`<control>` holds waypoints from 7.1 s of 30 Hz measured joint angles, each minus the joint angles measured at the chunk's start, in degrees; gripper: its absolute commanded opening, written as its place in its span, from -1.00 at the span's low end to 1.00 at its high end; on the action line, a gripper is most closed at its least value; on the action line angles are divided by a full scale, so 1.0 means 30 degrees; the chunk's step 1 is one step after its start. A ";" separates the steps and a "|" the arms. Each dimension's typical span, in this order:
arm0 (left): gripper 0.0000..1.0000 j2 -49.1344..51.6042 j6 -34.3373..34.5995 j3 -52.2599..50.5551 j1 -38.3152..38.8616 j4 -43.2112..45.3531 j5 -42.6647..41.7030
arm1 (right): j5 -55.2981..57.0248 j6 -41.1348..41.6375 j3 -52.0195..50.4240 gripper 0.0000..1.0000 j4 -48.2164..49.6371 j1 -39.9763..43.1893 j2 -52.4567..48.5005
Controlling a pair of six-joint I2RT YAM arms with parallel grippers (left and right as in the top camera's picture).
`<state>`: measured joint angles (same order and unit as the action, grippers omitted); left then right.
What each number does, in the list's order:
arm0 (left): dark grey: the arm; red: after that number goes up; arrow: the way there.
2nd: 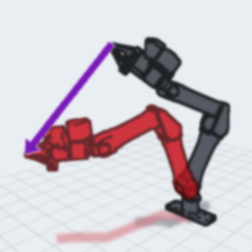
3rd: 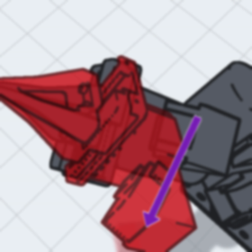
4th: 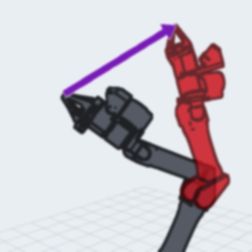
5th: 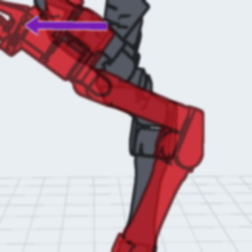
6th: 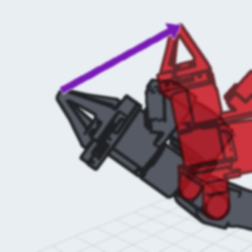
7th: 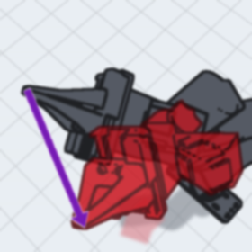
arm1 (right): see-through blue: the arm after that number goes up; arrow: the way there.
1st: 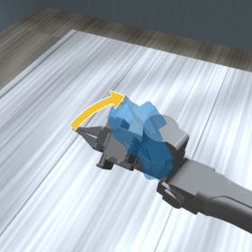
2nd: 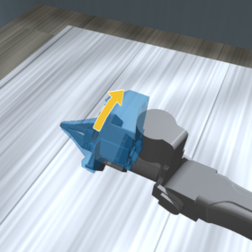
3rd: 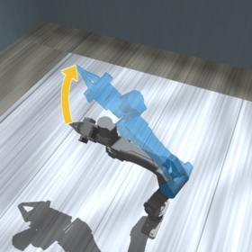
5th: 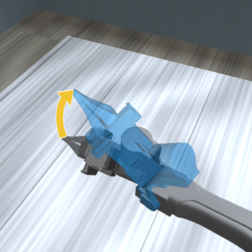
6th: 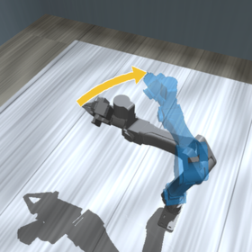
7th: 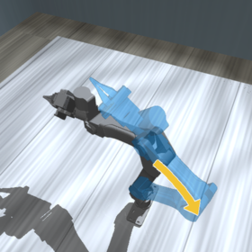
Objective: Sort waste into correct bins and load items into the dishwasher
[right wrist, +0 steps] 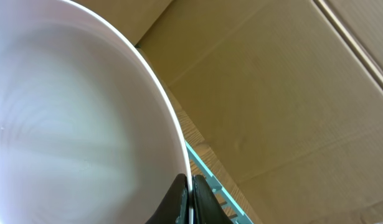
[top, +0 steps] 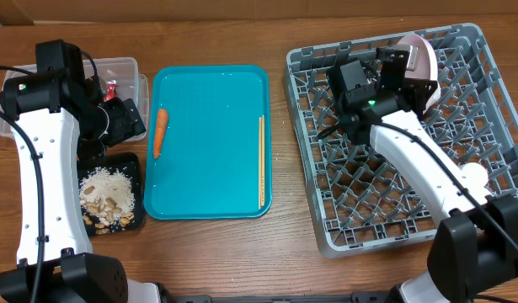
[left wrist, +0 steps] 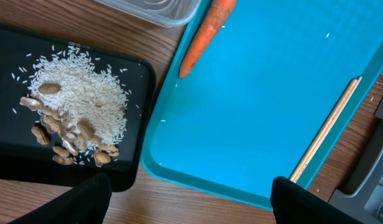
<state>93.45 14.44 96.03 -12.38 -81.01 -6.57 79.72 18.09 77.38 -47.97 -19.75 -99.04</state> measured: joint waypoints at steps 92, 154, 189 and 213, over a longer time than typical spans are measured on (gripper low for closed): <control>0.79 0.0000 -0.0007 -0.0022 0.0889 0.0073 0.0080 | -3.1780 -0.4102 -0.2980 -0.89 -0.6171 0.3359 0.4641; 0.82 0.0000 0.0000 -0.0036 0.0889 0.0153 0.0138 | -2.7285 0.2543 -0.1472 -0.04 0.4328 -0.8582 -0.3752; 0.83 0.0000 -0.0007 -0.0036 0.0889 0.0146 0.0138 | -2.7132 0.5413 -0.1472 -0.79 0.4146 -0.8590 -0.4903; 0.86 0.0000 -0.0007 -0.0036 0.0889 0.0138 0.0138 | -2.5485 0.4656 0.1239 -0.92 -0.4685 -0.6550 0.1617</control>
<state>93.45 14.41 95.92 -9.72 -80.60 -6.15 3.27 32.05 81.10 -62.02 -39.40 -94.19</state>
